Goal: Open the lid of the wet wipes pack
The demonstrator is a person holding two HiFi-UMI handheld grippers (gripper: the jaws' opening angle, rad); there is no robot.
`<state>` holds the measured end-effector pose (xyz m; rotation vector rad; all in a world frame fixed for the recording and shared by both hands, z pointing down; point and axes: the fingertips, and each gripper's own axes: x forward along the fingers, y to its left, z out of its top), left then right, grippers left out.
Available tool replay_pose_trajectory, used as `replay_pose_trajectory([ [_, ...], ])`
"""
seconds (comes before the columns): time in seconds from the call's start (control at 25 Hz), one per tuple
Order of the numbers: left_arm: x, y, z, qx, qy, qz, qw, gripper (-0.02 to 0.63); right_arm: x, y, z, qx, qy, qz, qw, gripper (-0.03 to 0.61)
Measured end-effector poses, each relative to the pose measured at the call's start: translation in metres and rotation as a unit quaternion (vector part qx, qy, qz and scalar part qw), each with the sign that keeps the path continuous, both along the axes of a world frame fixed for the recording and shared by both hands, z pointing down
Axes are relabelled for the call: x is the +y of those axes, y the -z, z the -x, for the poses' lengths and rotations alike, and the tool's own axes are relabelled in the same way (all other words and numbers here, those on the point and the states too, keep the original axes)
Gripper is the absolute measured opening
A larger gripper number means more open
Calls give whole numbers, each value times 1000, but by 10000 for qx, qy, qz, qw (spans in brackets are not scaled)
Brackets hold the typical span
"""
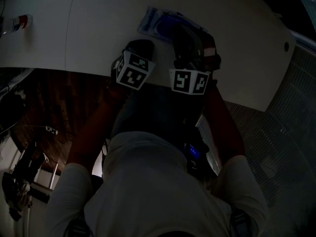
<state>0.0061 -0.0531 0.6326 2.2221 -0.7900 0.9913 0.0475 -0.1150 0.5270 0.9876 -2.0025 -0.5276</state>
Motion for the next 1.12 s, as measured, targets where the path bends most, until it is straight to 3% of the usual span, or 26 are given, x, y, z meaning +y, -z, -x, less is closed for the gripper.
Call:
replay_pose_trajectory([
  [0.28, -2, 2, 5, 19, 68, 18, 10000, 3, -37, 5, -12, 10, -164, -126, 9998, 91],
  [0.8, -1, 2, 5, 60, 109, 152, 9998, 3, -80, -52, -38, 176, -244, 444, 9986, 86],
  [1.12, -1, 3, 5, 102, 166, 180, 9996, 3, -87, -77, -38, 209, -250, 702, 9970, 13],
])
